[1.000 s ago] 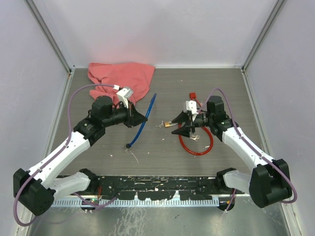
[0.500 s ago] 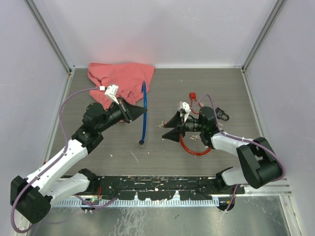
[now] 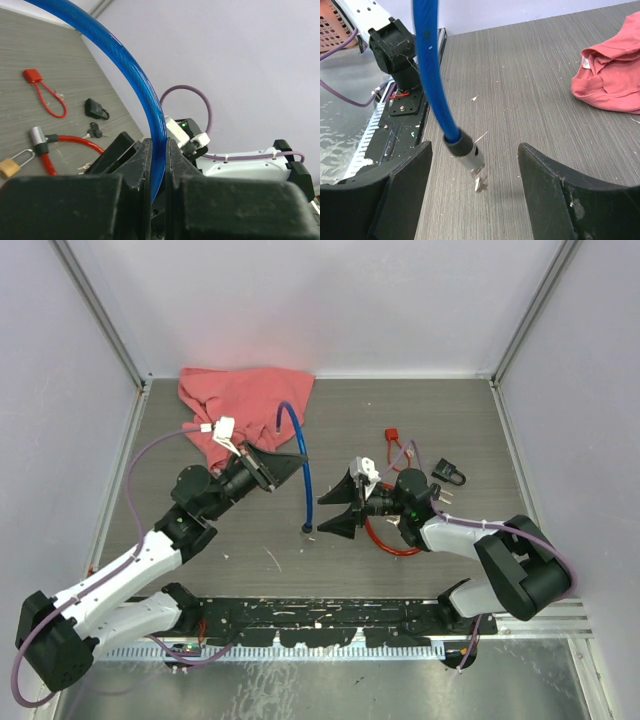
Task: Lock with the key
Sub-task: Pick up the lock from the center of the board.
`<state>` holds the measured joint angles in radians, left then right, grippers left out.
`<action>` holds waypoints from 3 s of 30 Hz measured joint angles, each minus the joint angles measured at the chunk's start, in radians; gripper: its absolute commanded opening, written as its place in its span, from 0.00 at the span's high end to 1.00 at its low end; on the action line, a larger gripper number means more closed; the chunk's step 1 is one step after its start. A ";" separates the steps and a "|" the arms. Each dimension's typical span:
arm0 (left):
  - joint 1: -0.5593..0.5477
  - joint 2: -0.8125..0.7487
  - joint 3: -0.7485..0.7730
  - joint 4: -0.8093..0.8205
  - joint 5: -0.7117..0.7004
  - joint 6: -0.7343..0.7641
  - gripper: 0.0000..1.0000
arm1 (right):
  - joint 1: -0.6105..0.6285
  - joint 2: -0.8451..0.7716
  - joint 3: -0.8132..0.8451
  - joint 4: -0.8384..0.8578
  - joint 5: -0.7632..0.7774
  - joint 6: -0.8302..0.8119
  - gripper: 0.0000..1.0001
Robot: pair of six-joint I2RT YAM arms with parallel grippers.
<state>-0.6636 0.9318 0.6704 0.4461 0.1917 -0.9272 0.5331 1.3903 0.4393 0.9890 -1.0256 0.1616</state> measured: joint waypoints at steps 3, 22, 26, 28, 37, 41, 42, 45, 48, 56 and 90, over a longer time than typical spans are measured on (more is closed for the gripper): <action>-0.049 0.028 0.000 0.047 -0.039 -0.003 1.00 | 0.007 0.000 0.000 0.018 -0.001 0.003 0.26; -0.094 0.109 -0.006 0.142 -0.142 -0.003 1.00 | 0.047 0.013 0.040 -0.045 -0.071 0.030 0.78; -0.094 0.108 -0.013 0.149 -0.152 -0.003 0.99 | 0.048 0.013 0.048 -0.051 -0.091 0.033 0.95; -0.094 0.105 -0.019 0.149 -0.160 -0.003 0.92 | 0.048 0.013 0.053 -0.066 -0.101 0.031 0.98; -0.093 -0.014 -0.062 0.085 -0.229 0.043 0.60 | 0.048 -0.038 0.212 -0.452 -0.143 -0.117 0.99; -0.094 -0.104 -0.066 0.016 -0.244 0.093 0.51 | 0.041 -0.053 0.306 -0.656 -0.169 -0.195 0.99; -0.094 -0.130 -0.067 -0.009 -0.249 0.111 0.47 | 0.039 -0.053 0.322 -0.699 -0.172 -0.211 0.99; -0.094 -0.198 -0.068 -0.088 -0.259 0.175 0.36 | 0.026 -0.053 0.381 -0.857 -0.192 -0.264 0.99; -0.094 -0.269 -0.068 -0.197 -0.268 0.285 0.27 | 0.016 -0.047 0.439 -0.997 -0.209 -0.316 0.99; -0.094 -0.401 -0.051 -0.361 -0.174 0.663 0.08 | -0.006 -0.037 0.543 -1.286 -0.217 -0.465 0.99; -0.210 0.131 0.576 -0.927 0.373 1.821 0.08 | -0.047 -0.166 0.588 -1.520 -0.314 -0.607 0.99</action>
<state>-0.8738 1.0626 1.2465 -0.4808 0.5648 0.8940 0.4858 1.2247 1.0271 -0.5308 -1.3396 -0.4458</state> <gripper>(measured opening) 0.960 0.211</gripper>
